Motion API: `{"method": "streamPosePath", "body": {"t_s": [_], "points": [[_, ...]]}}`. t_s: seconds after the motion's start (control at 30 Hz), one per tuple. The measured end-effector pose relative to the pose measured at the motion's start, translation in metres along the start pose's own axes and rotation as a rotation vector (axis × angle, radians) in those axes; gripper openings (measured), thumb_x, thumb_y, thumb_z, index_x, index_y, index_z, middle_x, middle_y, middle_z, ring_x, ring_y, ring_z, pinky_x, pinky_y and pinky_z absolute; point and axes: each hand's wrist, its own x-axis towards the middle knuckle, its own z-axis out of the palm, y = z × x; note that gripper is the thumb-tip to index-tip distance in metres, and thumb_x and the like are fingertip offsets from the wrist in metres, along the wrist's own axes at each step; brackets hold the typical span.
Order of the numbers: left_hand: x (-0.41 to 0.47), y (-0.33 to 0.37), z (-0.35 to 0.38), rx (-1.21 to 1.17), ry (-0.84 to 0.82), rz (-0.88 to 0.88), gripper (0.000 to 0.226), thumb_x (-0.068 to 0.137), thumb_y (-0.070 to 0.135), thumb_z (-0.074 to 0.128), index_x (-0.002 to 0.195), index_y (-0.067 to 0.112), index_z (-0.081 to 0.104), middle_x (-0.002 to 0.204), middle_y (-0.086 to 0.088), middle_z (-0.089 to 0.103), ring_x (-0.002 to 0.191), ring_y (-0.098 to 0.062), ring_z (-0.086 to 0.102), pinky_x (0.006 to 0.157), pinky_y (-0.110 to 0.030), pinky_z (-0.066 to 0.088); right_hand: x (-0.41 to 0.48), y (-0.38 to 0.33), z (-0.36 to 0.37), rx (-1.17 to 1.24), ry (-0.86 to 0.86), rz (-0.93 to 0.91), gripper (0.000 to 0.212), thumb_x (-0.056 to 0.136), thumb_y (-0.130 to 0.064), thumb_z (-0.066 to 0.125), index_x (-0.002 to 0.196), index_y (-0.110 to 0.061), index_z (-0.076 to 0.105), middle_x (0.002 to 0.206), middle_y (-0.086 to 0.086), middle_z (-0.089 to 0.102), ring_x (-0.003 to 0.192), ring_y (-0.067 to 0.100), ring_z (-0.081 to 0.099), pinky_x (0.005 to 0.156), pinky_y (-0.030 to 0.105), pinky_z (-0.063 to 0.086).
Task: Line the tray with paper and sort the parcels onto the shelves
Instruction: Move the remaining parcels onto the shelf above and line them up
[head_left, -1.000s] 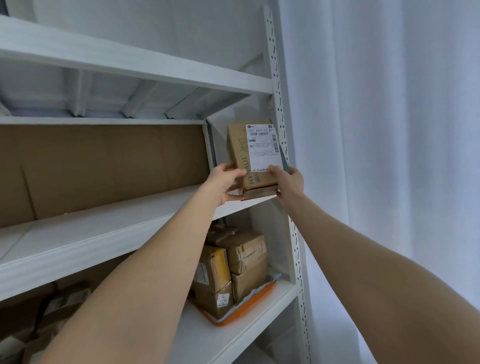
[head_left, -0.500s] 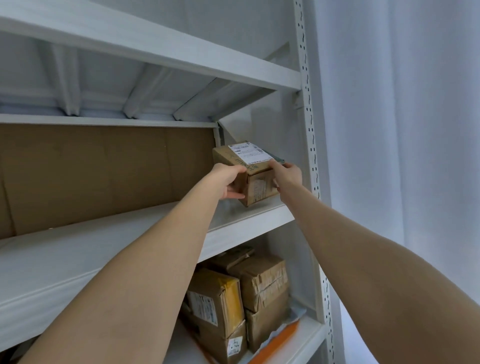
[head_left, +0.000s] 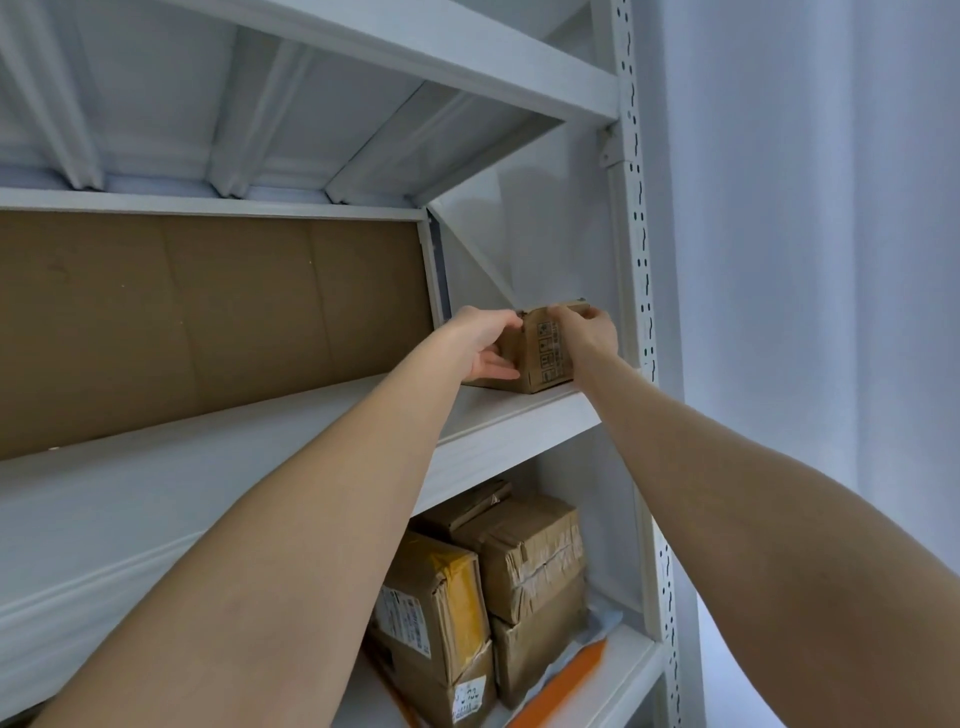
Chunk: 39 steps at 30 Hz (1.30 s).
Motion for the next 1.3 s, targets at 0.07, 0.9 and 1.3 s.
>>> {"method": "streamPosePath", "body": {"t_s": [0.07, 0.9, 1.3], "points": [[0.002, 0.000, 0.003, 0.007, -0.005, 0.007, 0.038, 0.090, 0.014, 0.062, 0.125, 0.007, 0.048, 0.133, -0.026, 0.049, 0.103, -0.039, 0.063, 0.081, -0.043, 0.057, 0.001, 0.000, -0.001, -0.013, 0.004, 0.004, 0.064, 0.077, -0.046, 0.067, 0.132, -0.019, 0.048, 0.127, 0.008, 0.056, 0.116, 0.030, 0.056, 0.096, 0.047, 0.050], [-0.124, -0.059, -0.031, 0.122, 0.512, 0.355, 0.028, 0.092, 0.010, 0.053, 0.117, 0.018, 0.062, 0.110, 0.000, 0.063, 0.104, -0.018, 0.059, 0.093, -0.036, 0.052, -0.158, 0.014, -0.008, -0.204, -0.061, -0.028, 0.068, 0.085, -0.049, 0.064, 0.140, -0.020, 0.036, 0.141, 0.009, 0.040, 0.126, 0.030, 0.043, 0.104, 0.046, 0.043], [-0.239, -0.160, -0.070, 0.171, 0.492, 0.274, 0.025, 0.095, 0.025, 0.048, 0.077, 0.023, 0.065, 0.074, 0.005, 0.067, 0.062, -0.010, 0.062, 0.054, -0.019, 0.045, -0.278, 0.081, 0.012, -0.299, -0.166, -0.003, 0.019, 0.092, -0.025, 0.058, 0.105, -0.027, 0.044, 0.129, 0.009, 0.048, 0.116, 0.027, 0.050, 0.097, 0.043, 0.049]]}}
